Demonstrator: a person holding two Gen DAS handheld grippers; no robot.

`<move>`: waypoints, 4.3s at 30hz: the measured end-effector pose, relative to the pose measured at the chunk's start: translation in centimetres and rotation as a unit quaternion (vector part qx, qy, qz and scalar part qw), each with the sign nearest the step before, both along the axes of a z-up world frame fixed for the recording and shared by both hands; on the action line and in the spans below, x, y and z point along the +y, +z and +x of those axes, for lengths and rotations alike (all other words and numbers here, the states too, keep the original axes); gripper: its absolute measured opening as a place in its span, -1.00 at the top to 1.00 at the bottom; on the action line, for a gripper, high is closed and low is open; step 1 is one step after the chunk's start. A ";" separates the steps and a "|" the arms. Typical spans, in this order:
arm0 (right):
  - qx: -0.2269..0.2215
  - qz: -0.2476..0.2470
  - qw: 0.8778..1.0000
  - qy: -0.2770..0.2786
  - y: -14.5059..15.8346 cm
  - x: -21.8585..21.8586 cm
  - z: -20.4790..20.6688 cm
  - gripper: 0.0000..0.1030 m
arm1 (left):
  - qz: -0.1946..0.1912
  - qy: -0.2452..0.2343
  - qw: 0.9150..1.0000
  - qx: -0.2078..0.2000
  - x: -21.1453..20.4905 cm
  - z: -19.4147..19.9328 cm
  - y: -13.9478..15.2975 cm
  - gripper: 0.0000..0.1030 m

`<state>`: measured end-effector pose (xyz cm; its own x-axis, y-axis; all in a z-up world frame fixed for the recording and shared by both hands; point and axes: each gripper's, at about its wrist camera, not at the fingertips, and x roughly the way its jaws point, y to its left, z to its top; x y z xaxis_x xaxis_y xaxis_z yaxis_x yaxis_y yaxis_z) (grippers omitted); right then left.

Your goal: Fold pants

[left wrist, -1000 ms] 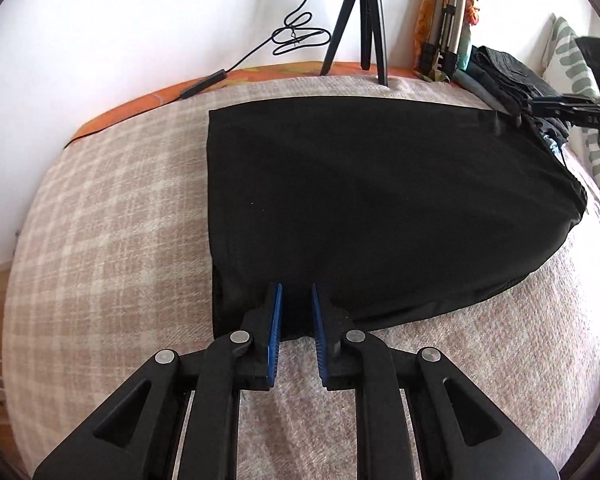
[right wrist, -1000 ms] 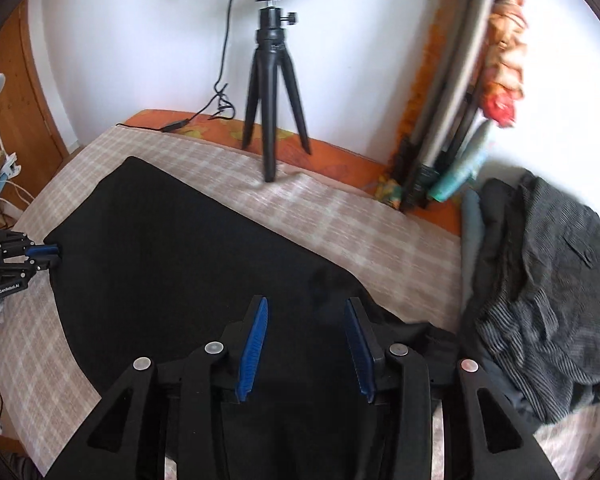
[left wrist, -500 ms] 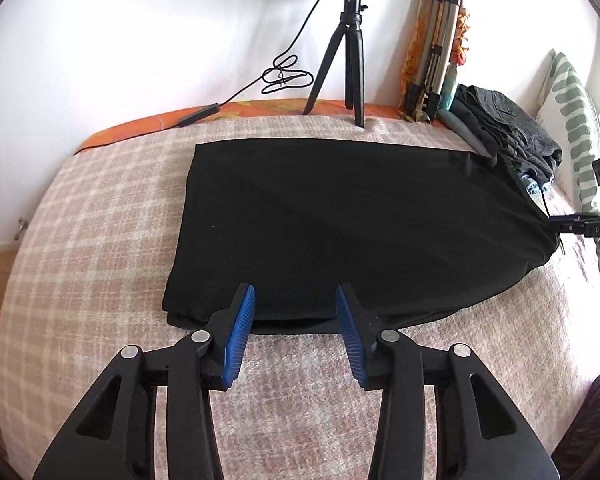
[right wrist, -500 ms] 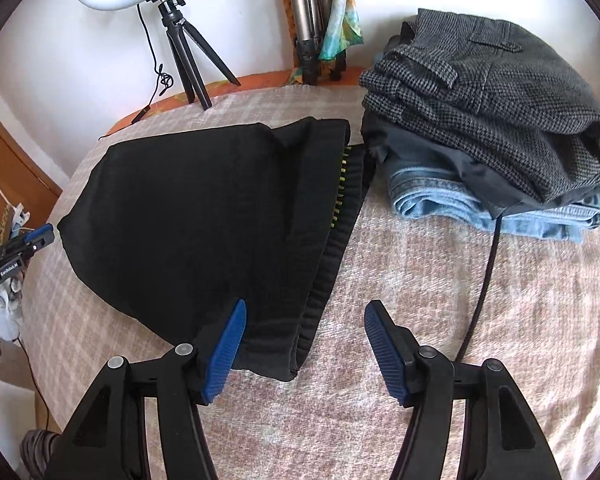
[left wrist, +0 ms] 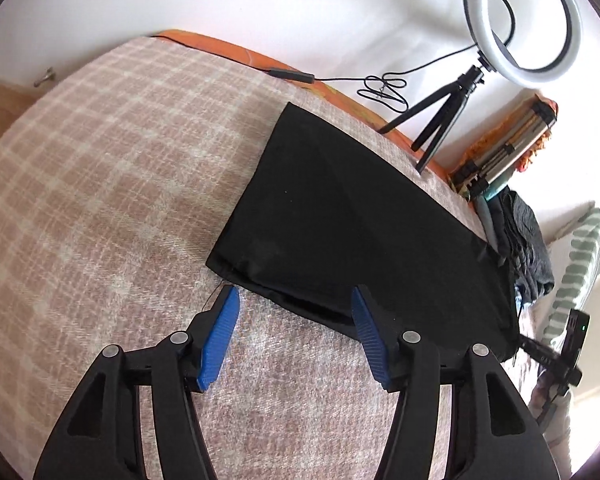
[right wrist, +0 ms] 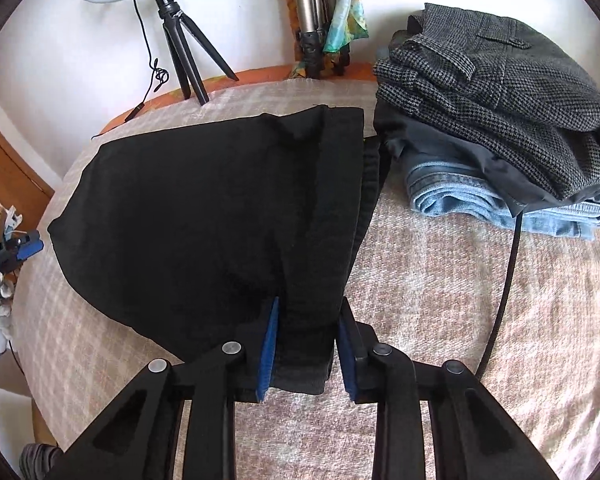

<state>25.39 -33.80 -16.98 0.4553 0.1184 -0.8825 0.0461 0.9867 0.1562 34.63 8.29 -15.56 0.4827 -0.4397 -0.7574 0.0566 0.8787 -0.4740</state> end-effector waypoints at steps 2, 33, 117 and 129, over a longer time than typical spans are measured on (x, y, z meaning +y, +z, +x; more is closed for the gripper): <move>-0.007 -0.024 1.000 0.002 0.6 0.5 -0.4 0.28 | -0.022 0.020 0.999 0.013 0.4 0.4 -0.6 -0.12; -0.035 -0.033 0.932 0.358 -0.1 25.8 5.2 0.31 | 0.069 -0.117 0.986 -0.092 -5.0 -3.2 0.4 -0.07; -0.036 0.067 0.961 0.265 1.9 22.9 6.8 0.33 | -0.010 0.051 0.999 0.016 3.2 0.4 -0.5 -0.16; 0.001 0.017 0.959 0.284 -1.4 24.8 6.8 0.33 | -0.101 0.132 0.985 0.042 2.1 1.5 -2.0 -0.13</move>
